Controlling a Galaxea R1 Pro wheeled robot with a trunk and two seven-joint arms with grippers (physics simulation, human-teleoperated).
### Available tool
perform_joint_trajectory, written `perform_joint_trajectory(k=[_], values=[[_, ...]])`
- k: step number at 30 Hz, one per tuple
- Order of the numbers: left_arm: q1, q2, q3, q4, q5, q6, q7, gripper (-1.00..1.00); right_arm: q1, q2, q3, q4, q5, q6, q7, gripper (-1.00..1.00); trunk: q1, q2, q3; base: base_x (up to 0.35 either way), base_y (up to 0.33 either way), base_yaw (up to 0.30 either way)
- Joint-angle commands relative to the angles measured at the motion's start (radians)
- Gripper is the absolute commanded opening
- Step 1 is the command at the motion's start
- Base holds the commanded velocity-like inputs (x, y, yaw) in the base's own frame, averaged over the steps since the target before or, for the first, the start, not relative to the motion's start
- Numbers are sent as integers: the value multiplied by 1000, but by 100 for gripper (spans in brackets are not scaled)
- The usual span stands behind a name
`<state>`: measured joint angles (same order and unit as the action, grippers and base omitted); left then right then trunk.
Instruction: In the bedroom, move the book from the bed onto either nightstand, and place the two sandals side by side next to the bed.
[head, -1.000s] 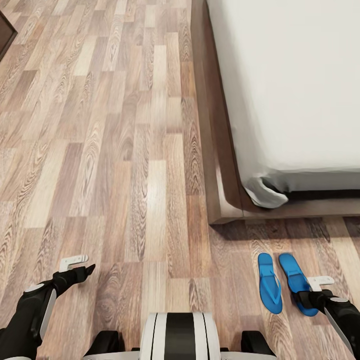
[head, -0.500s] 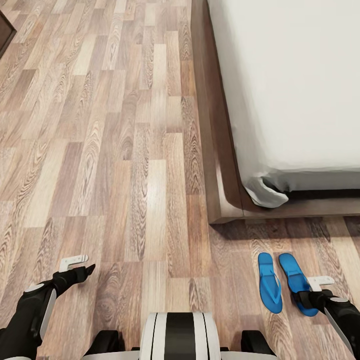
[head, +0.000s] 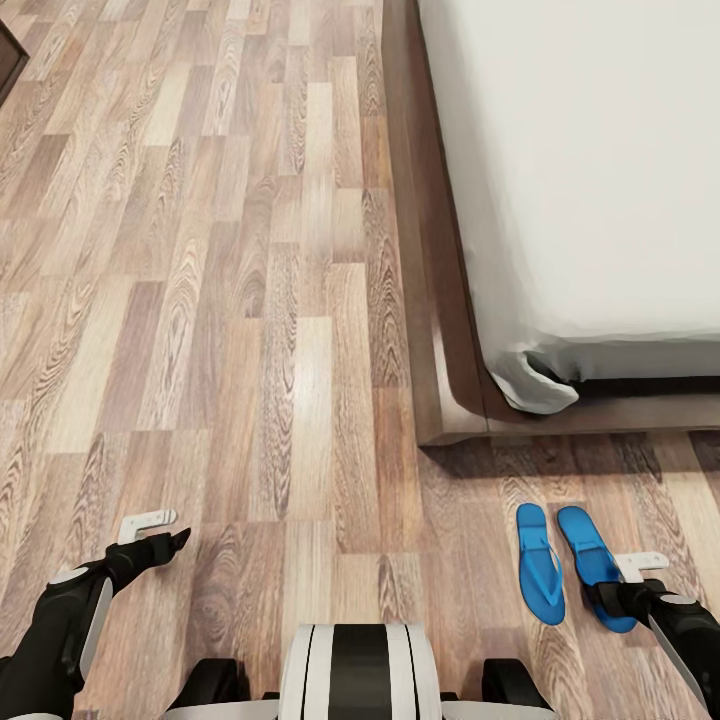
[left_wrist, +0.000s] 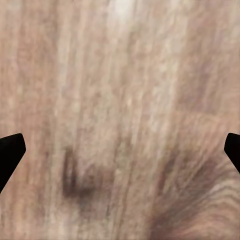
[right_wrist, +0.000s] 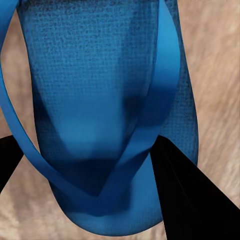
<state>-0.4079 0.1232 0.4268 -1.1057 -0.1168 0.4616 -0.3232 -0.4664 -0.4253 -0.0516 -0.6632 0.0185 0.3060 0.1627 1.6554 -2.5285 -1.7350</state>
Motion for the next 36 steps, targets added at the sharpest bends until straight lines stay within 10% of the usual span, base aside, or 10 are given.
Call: perform_joint_trajectory(k=[1,36], values=[[0,-1,3,-1,-11,3,-10,100,0,0,-4,-1,0,7,5,-100,0,0,-1,0,0,0],[-1,-13,3,-1,-12,2,-10,100,1,0,-4,-1,-2,-7,9,-100,1,-1,-12,0,0,0]])
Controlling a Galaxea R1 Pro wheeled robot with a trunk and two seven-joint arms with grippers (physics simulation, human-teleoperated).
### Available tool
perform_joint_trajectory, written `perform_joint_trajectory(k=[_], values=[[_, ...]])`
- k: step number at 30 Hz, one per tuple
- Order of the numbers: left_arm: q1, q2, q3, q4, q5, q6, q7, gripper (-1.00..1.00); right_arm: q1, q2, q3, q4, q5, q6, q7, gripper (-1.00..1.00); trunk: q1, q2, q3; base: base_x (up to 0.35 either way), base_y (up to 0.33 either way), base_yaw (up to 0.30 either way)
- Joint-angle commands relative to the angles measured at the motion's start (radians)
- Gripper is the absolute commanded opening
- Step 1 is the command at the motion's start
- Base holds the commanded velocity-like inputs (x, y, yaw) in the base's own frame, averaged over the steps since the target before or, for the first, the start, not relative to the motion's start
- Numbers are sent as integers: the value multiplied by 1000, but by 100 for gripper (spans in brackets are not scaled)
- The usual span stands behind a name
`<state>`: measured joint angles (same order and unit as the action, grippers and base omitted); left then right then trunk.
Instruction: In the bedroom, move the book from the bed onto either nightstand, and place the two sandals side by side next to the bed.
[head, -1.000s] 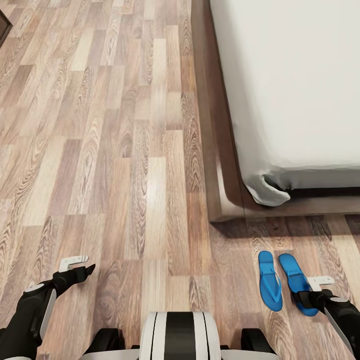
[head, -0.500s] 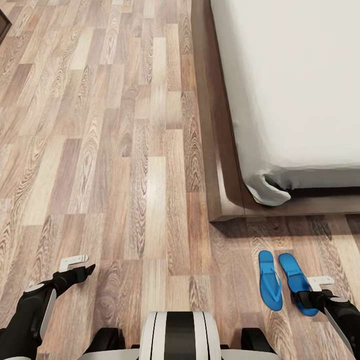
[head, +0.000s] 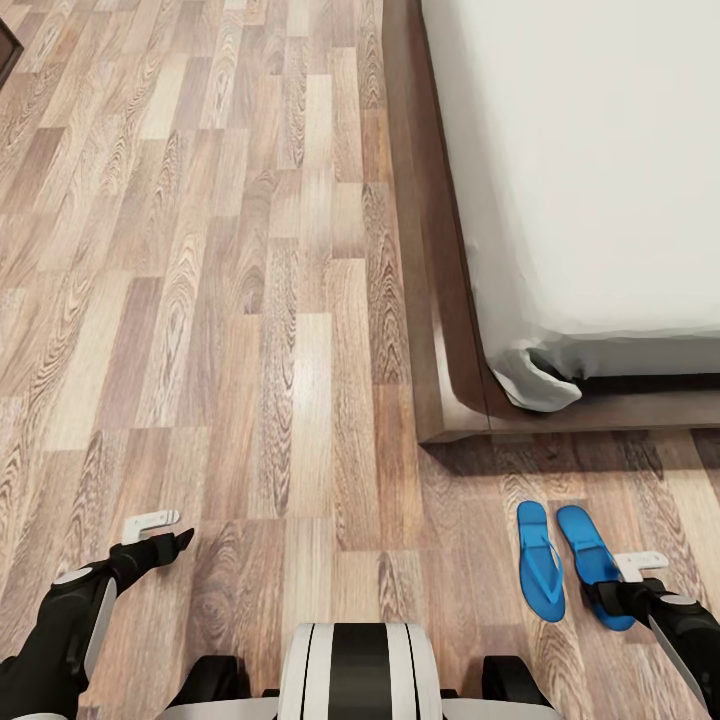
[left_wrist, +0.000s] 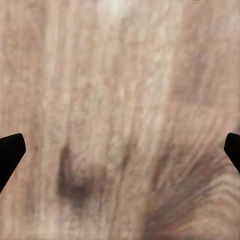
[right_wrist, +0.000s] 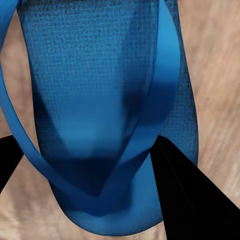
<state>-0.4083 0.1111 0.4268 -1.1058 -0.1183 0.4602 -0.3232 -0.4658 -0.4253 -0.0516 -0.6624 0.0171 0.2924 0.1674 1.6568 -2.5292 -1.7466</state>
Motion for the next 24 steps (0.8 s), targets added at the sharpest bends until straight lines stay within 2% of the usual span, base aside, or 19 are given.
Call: perform_joint_trajectory(k=[1,13,19,24], values=[[0,-1,3,-1,-11,3,-10,100,0,0,-4,-2,-1,6,5,-100,0,0,-1,0,0,0],[0,-1,3,-1,-10,3,-10,100,1,0,-4,1,-3,-31,5,-100,0,0,-1,0,0,0],[0,-1,3,-1,-10,4,-10,100,1,1,-2,88,-2,-75,4,-100,0,0,-1,0,0,0],[0,-1,3,0,-10,3,-10,100,1,1,-2,104,-2,-82,4,-100,0,0,-1,0,0,0]])
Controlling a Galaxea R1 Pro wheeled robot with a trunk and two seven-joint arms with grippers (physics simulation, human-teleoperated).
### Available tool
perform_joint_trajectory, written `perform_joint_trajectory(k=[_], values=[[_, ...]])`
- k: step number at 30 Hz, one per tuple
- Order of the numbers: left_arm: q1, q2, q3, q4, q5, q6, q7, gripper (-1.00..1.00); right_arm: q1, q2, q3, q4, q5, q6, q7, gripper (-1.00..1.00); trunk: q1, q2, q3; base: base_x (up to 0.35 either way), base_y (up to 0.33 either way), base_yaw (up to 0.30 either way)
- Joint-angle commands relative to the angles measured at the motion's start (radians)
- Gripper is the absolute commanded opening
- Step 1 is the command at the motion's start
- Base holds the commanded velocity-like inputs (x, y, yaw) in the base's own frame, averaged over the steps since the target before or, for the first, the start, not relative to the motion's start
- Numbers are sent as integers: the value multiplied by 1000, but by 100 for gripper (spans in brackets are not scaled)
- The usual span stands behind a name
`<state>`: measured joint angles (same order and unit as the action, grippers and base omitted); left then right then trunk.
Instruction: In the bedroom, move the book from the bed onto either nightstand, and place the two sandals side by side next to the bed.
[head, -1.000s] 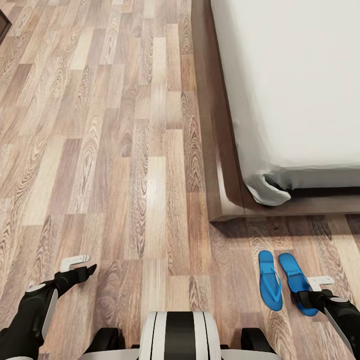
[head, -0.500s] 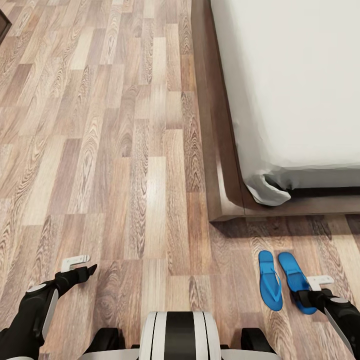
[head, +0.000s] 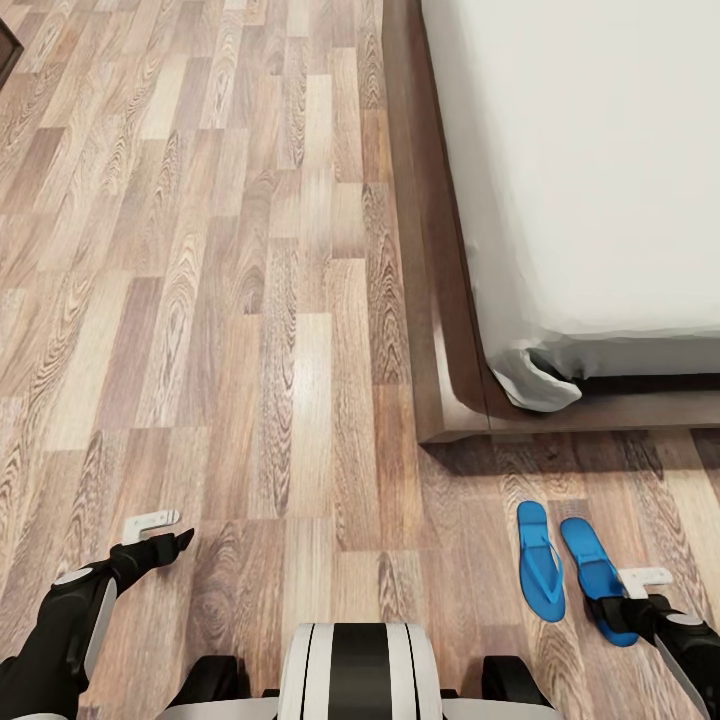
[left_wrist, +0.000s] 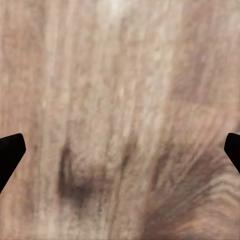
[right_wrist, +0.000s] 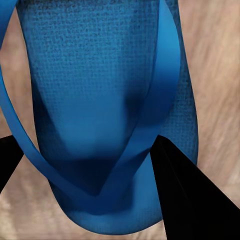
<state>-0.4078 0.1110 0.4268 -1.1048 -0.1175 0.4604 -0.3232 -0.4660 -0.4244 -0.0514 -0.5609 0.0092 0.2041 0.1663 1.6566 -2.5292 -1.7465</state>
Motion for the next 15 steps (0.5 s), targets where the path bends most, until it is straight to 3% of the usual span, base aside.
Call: perform_joint_trajectory(k=[1,15], values=[[-1,-1,3,-2,-11,3,-10,100,1,0,-2,3,6,7,6,-100,0,0,-1,0,0,0],[-1,-1,3,-1,-10,4,-10,100,1,1,-2,5,6,6,6,-100,1,-1,-8,0,0,0]])
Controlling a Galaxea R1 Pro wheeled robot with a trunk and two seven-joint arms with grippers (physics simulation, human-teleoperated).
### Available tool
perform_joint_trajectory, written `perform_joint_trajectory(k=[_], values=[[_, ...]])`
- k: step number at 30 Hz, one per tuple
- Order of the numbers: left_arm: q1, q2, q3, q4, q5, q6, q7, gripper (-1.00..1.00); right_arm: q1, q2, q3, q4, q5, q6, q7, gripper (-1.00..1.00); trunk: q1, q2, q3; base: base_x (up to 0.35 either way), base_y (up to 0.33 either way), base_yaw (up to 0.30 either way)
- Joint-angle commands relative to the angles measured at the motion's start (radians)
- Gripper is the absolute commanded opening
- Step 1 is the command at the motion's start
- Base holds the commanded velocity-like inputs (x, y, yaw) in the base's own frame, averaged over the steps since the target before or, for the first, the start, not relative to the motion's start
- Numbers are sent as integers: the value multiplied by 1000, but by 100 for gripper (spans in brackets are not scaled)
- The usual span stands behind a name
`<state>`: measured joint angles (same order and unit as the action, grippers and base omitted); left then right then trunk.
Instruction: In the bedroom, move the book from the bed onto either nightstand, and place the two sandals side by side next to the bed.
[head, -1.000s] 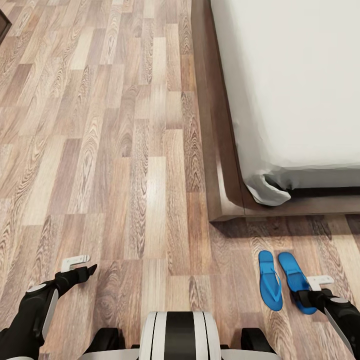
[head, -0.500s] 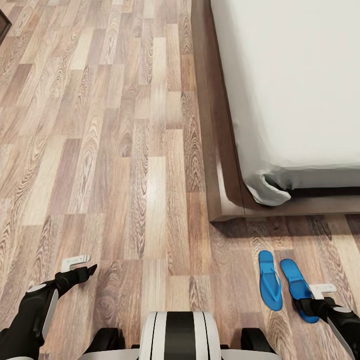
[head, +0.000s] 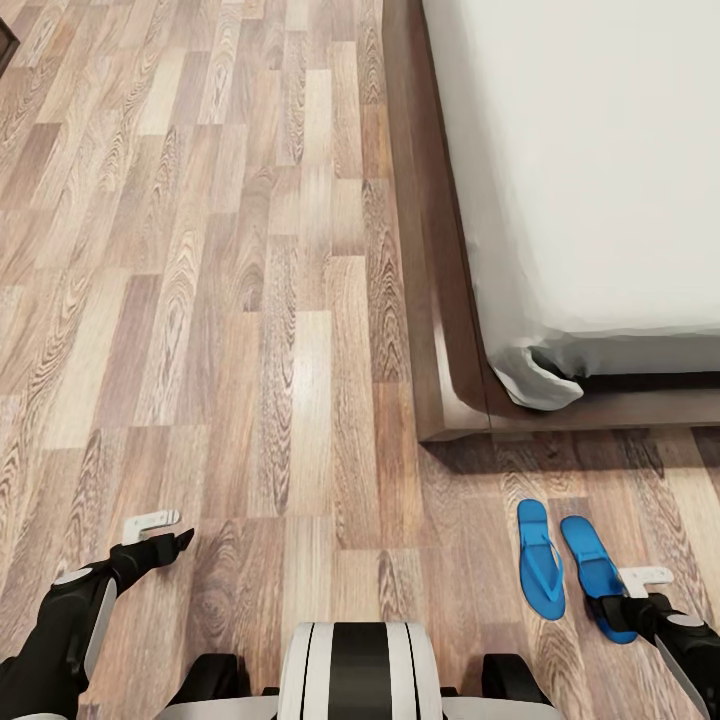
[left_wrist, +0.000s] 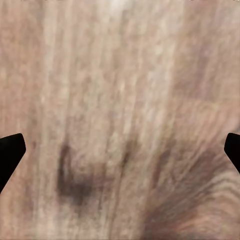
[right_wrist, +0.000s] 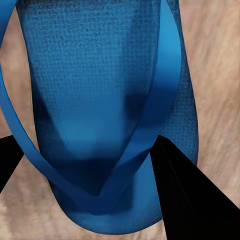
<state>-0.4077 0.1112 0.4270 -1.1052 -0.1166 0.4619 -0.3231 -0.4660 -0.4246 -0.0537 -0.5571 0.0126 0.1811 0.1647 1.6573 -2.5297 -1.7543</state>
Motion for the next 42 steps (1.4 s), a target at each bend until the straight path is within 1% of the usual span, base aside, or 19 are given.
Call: perform_joint_trajectory(k=[1,6,12,25,26,42], values=[[-1,-1,2,-1,-12,3,-10,100,1,1,0,1,3,29,7,-100,0,0,-1,0,0,0],[-1,-1,2,-1,-11,3,-10,100,1,1,0,1,3,29,7,-100,0,0,-1,5,1,0],[-1,-1,2,-1,-12,2,-10,100,1,1,0,1,3,29,6,-100,0,0,-1,126,27,0],[-1,-1,2,-1,-12,1,-10,100,1,6,0,1,3,29,6,-100,0,0,-1,6,1,0],[-1,-1,2,-1,-12,1,-10,100,1,6,0,1,3,29,6,100,0,0,-1,0,0,0],[-1,-1,2,-1,-12,1,-10,100,1,6,0,1,3,29,6,100,0,0,-1,0,0,0]])
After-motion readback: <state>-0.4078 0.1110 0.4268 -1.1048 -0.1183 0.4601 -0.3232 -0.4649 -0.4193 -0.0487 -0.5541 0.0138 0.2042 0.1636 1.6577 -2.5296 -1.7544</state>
